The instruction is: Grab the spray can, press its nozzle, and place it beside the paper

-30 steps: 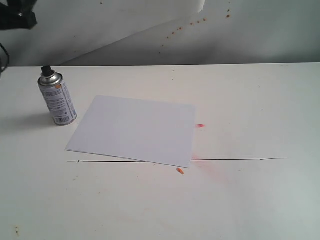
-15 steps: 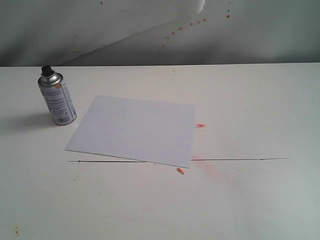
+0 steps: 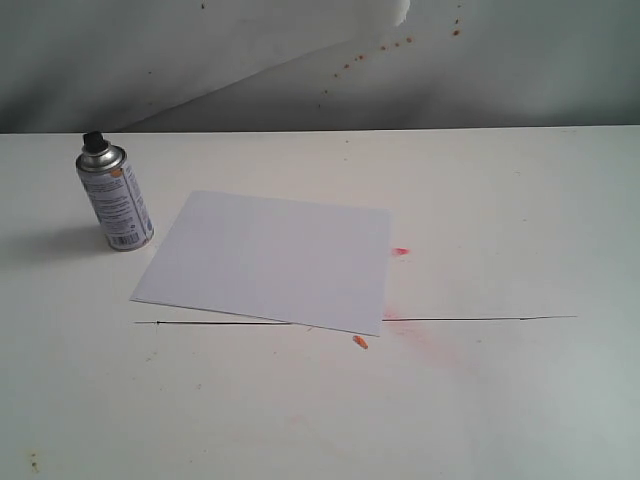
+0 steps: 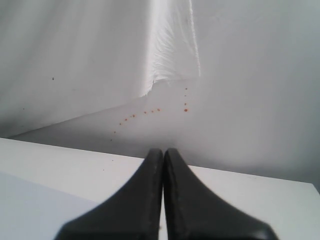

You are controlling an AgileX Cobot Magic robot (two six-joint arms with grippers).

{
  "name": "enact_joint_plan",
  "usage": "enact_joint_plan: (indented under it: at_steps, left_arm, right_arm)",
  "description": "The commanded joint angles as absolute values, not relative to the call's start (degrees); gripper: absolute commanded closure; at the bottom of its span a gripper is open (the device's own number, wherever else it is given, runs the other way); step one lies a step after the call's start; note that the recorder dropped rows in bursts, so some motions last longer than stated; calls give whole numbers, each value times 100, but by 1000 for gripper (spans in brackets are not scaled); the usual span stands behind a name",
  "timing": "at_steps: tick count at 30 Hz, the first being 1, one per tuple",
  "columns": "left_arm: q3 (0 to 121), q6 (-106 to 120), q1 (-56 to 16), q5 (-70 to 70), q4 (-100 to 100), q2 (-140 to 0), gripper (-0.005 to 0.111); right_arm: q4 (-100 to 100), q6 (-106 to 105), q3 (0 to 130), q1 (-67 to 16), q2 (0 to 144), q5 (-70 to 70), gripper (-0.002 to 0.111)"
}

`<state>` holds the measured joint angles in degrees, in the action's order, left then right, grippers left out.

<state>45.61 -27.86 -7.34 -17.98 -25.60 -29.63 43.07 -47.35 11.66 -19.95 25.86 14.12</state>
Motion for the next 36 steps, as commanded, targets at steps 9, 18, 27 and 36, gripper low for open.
enact_joint_plan:
  at_steps: [9,18,27,36]
  left_arm:
    - [1840,255,-747,-2249,369,-791,106]
    - [139,258,-747,-2201,354,0,106]
    - [0,269,-865,-1926,345,0,106]
    - [0,269,-871,-1926,345,0,106]
  right_arm:
    - [4311,-4759,1148,-2006,2562,1412,108]
    - [4311,-4759,1148,-2006,2562,1412,108]
    - [4311,-4759,1148,-2006,2562,1412,108]
    - [4311,-4759,1148,-2006,2562,1412,108]
